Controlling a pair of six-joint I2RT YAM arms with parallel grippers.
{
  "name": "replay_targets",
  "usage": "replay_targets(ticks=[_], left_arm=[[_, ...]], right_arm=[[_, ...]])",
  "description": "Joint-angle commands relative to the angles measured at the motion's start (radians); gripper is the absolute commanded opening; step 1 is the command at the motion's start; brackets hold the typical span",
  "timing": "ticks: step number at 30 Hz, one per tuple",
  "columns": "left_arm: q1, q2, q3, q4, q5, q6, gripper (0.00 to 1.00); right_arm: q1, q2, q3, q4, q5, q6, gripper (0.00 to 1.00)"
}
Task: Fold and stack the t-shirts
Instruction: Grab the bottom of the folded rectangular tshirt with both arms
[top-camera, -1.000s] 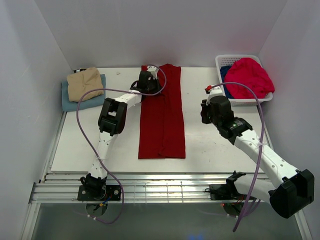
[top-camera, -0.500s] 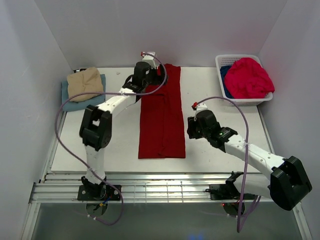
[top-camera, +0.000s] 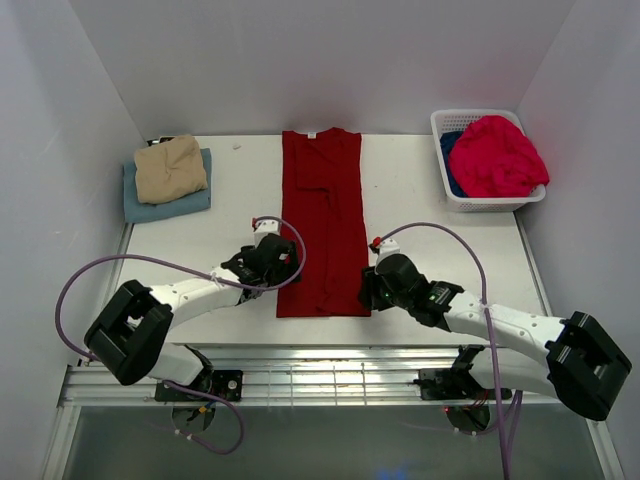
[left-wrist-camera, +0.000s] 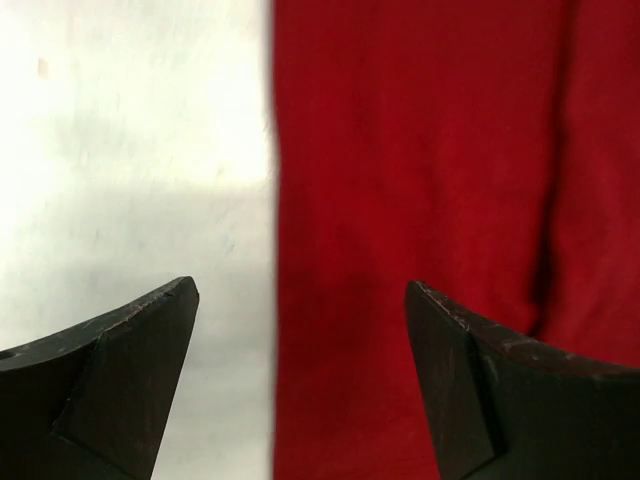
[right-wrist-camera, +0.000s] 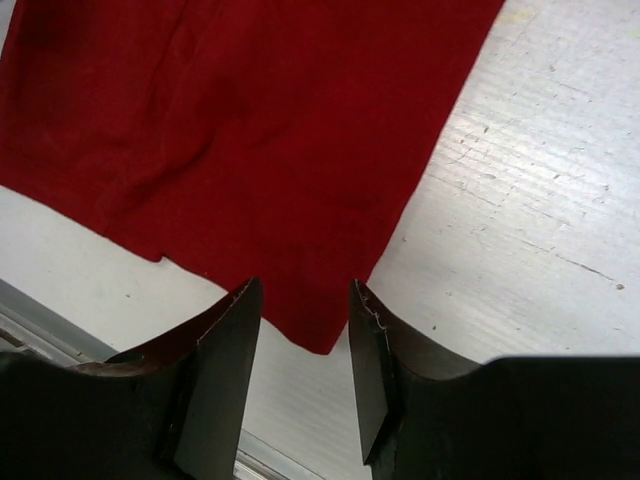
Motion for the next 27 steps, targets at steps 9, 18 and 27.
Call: replay_targets(ticks=[9,18,27], left_arm=[[-0.077,-0.031,-0.077,-0.126,-0.103,-0.201,0.95],[-0.133,-0.081,-0.14,-0.149,-0.005,-0.272,0.94],[-0.248,-0.094,-0.206,-0.19,0.001,-0.411,0.92]], right_arm=[[0.078,0.047,-0.028,0.039,0.143,0.11,0.46],[0.084,0.077,-0.045,0.035,0.181,0.142,0.45],[0.09,0.106,-0.078,0.065,0.178,0.164,0.45]])
